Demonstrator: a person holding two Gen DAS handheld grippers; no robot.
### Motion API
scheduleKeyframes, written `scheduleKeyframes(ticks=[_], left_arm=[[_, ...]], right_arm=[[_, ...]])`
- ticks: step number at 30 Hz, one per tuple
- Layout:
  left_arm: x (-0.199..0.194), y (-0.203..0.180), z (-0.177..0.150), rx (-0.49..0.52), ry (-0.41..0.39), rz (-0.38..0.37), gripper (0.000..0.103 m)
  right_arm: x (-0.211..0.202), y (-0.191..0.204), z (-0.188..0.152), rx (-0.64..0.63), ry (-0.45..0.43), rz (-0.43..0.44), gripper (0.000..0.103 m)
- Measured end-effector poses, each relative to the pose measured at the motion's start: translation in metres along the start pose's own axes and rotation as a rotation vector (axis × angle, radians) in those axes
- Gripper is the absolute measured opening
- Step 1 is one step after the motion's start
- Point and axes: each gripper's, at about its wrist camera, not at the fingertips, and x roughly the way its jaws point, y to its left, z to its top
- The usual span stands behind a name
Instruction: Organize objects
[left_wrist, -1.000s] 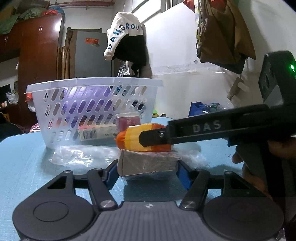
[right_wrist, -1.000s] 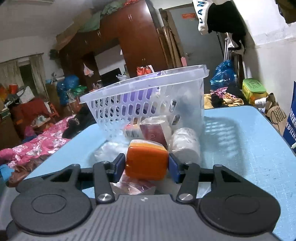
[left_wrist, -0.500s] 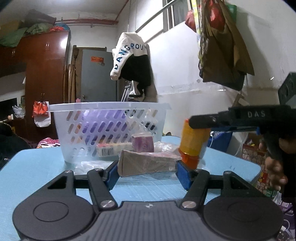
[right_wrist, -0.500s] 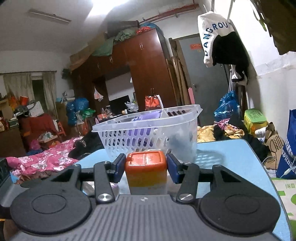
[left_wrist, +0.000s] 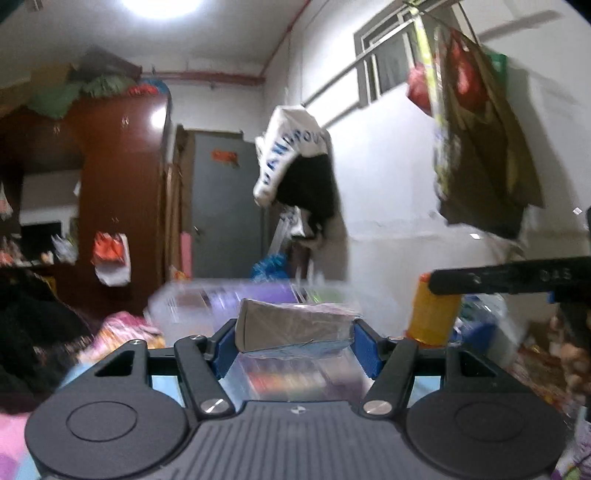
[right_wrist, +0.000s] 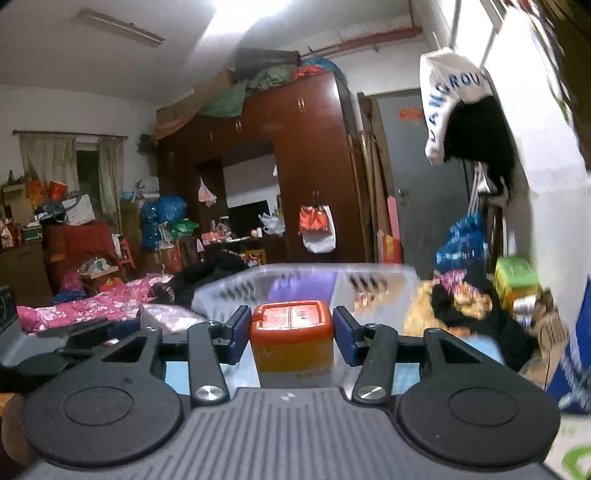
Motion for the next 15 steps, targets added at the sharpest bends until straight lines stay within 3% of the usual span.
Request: scheduleKeyframes(ticks=[5,7,11,15], left_arm=[[0.054,0.034,0.060,-0.049,0.043,0.070,0.067],[0.083,0.046,0.075,-0.053,0.112,0.103,0.067],[0.127,0.063,0.077,-0.068,0.265,0.123,0.067],[0.134,0.071,0.064,-0.088,0.298,0.111,0.068]], right_arm=[[0.042,0.005,0.044,-0.046,0.005,-0.033,0.052],[0.064,0.004,0.056,-0.043,0.022,-0.061,0.052],[0.107,-0.004,0.058,-0.042,0.094,-0.147,0.052],[0.128,-0.009,0.050,-0.053,0.143,-0.176,0.052]])
